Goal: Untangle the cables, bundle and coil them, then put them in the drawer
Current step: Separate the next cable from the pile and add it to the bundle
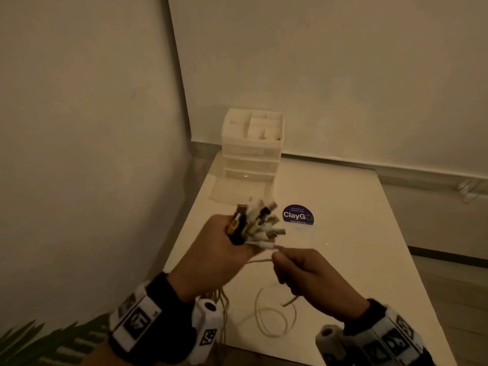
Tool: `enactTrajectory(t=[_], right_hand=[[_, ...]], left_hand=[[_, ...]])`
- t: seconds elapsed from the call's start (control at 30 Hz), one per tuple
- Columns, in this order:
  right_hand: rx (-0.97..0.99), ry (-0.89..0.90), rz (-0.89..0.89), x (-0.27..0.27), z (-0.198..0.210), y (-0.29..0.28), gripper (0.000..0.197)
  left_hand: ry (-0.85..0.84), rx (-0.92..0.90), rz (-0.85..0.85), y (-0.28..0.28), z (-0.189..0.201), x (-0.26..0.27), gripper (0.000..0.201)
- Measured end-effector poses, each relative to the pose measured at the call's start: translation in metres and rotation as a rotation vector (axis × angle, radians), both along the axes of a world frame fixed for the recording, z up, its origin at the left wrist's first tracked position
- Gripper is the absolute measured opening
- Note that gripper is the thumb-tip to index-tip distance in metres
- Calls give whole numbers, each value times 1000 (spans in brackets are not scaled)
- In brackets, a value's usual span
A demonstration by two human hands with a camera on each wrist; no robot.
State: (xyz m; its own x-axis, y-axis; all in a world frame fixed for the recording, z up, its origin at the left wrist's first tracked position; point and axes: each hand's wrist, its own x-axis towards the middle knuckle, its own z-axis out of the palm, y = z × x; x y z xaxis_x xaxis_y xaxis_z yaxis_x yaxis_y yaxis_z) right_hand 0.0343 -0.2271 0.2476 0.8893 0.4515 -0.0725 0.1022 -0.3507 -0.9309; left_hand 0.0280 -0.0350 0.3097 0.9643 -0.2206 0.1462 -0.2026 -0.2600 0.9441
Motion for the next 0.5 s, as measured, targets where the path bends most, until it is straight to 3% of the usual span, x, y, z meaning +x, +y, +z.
enactTrajectory(t=[0.07,0.2,0.37,0.5], right_hand=[[189,123,-51,3,13,7,39],[409,230,-123,1,23,7,41],[454,259,-85,-2,25,1,44],[407,224,-104,-3,18,-15,37]], left_hand=[[29,29,29,-16,-11,-2,39],[105,-107,64,-23,-23,5,39],[131,-136,-9,-27,-26,7,35],[135,-393,180,-14,-26,27,24]])
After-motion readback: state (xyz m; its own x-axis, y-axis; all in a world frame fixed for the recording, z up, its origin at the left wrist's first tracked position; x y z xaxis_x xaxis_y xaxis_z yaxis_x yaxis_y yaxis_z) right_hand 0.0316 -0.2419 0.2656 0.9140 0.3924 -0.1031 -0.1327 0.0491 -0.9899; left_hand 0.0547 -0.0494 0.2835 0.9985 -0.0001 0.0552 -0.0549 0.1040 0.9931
